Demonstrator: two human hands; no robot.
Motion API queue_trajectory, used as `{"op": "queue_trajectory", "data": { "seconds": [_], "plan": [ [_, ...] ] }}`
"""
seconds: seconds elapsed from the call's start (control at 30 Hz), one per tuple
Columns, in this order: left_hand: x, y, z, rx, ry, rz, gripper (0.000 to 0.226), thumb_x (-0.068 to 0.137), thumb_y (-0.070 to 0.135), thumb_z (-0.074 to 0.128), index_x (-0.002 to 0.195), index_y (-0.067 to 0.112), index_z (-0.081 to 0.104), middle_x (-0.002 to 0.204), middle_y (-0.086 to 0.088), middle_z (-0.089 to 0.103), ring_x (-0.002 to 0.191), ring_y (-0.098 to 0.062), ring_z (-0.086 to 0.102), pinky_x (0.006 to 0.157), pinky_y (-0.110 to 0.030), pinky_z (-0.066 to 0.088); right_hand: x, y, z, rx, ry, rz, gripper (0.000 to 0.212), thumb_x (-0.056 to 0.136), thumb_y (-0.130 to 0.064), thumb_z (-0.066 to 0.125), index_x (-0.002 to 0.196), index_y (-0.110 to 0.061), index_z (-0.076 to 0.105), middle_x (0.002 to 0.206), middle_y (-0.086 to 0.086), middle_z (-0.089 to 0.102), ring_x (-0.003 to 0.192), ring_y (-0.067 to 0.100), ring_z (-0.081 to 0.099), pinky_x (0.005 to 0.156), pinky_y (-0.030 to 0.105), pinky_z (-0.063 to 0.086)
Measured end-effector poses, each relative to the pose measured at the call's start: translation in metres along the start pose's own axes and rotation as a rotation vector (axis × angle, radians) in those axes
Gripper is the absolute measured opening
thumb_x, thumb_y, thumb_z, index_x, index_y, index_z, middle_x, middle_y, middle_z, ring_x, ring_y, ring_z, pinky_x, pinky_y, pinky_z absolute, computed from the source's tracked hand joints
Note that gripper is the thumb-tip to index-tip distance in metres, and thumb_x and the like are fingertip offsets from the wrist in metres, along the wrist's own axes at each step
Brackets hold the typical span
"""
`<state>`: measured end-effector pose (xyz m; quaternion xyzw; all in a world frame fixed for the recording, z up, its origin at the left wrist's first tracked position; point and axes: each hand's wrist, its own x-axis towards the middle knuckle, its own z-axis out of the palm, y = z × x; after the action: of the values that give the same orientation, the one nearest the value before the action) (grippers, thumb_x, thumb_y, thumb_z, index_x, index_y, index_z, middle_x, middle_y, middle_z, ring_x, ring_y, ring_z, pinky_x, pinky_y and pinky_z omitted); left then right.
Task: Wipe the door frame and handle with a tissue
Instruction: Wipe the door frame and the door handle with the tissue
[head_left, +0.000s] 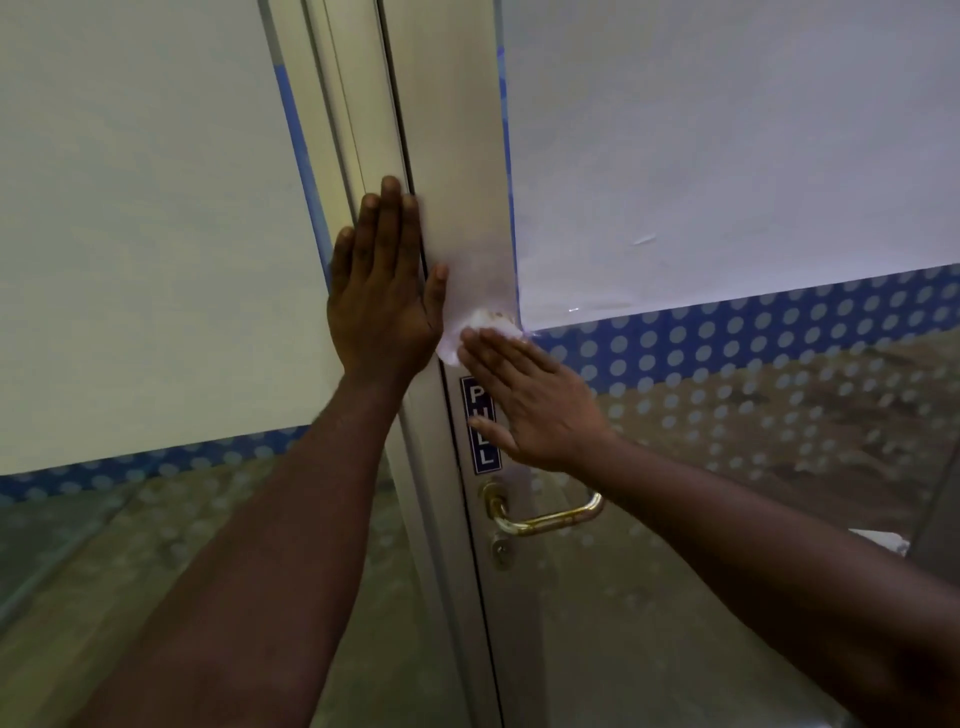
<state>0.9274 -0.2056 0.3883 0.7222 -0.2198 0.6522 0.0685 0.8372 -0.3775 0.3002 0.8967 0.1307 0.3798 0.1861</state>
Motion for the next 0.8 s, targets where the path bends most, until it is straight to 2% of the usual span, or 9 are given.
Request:
{"op": "queue_trajectory", "data": {
  "seconds": [0.07, 0.2, 0.27, 0.37, 0.43, 0.53, 0.6, 0.8],
  "plan": [
    [0.000, 0.000, 0.001, -0.004, 0.008, -0.002, 0.065, 0.110, 0.048, 0.024, 0.160, 0.010, 0.013, 0.168, -0.011, 0.016, 0.156, -0.018, 0.004, 0.126, -0.034, 0.001, 0.004, 0.013, -0.001, -0.038, 0.040, 0.039, 0.076, 0.097, -0.061, 0.016, 0.154, -0.013, 0.002, 0.163, 0.008, -0.006, 0.149, 0.019, -0.008, 0.120, 0.039, 0.004],
    [0.000, 0.000, 0.001, -0.025, -0.001, 0.000, 0.068, 0.109, 0.051, 0.024, 0.160, 0.008, 0.015, 0.167, -0.013, 0.016, 0.154, -0.016, -0.002, 0.126, -0.036, 0.001, 0.040, 0.025, -0.018, 0.041, 0.201, 0.277, 0.078, 0.097, -0.060, 0.019, 0.154, -0.010, 0.002, 0.163, 0.009, -0.005, 0.150, 0.020, -0.003, 0.121, 0.040, 0.006],
    [0.000, -0.001, 0.001, -0.021, -0.009, 0.013, 0.068, 0.108, 0.052, 0.024, 0.160, 0.008, 0.016, 0.167, -0.013, 0.017, 0.154, -0.017, -0.002, 0.126, -0.037, 0.000, 0.043, 0.017, -0.013, 0.045, 0.185, 0.234, 0.079, 0.097, -0.060, 0.020, 0.154, -0.009, 0.001, 0.162, 0.010, -0.006, 0.149, 0.021, -0.004, 0.121, 0.040, 0.006],
    [0.000, -0.002, -0.001, -0.016, -0.020, 0.019, 0.068, 0.109, 0.052, 0.022, 0.160, 0.008, 0.016, 0.168, -0.013, 0.017, 0.154, -0.016, -0.001, 0.126, -0.037, 0.002, 0.018, 0.007, 0.001, -0.011, 0.087, 0.030, 0.078, 0.097, -0.061, 0.020, 0.154, -0.012, 0.002, 0.163, 0.008, -0.005, 0.149, 0.021, -0.006, 0.120, 0.039, 0.003],
    [-0.001, -0.002, -0.001, -0.017, -0.027, 0.020, 0.068, 0.108, 0.052, 0.020, 0.160, 0.008, 0.016, 0.168, -0.013, 0.017, 0.154, -0.016, -0.001, 0.126, -0.037, 0.002, 0.008, 0.016, 0.002, -0.047, 0.062, 0.001, 0.078, 0.097, -0.062, 0.021, 0.155, -0.013, 0.002, 0.163, 0.007, -0.005, 0.149, 0.020, -0.006, 0.120, 0.039, 0.002],
    [0.000, -0.001, -0.001, -0.023, -0.027, 0.022, 0.069, 0.108, 0.053, 0.017, 0.160, 0.008, 0.017, 0.168, -0.013, 0.017, 0.154, -0.016, -0.001, 0.126, -0.038, 0.003, 0.027, 0.025, -0.010, 0.013, 0.165, 0.242, 0.079, 0.096, -0.061, 0.022, 0.154, -0.011, 0.003, 0.163, 0.008, -0.005, 0.150, 0.020, -0.003, 0.120, 0.039, 0.004],
    [0.000, -0.001, -0.002, -0.024, -0.022, 0.017, 0.069, 0.108, 0.053, 0.017, 0.160, 0.008, 0.017, 0.167, -0.013, 0.017, 0.154, -0.016, -0.001, 0.126, -0.038, 0.004, 0.044, 0.014, -0.014, 0.085, 0.211, 0.301, 0.080, 0.096, -0.061, 0.021, 0.154, -0.009, 0.002, 0.163, 0.009, -0.006, 0.150, 0.021, -0.003, 0.120, 0.040, 0.006],
    [-0.001, -0.003, -0.001, -0.020, -0.021, 0.028, 0.069, 0.108, 0.053, 0.019, 0.160, 0.008, 0.016, 0.168, -0.013, 0.017, 0.153, -0.015, -0.001, 0.126, -0.036, 0.000, 0.001, -0.009, 0.012, 0.032, 0.013, 0.019, 0.078, 0.096, -0.062, 0.018, 0.154, -0.012, 0.003, 0.163, 0.007, -0.004, 0.149, 0.020, -0.007, 0.120, 0.040, 0.007]
  ]
}}
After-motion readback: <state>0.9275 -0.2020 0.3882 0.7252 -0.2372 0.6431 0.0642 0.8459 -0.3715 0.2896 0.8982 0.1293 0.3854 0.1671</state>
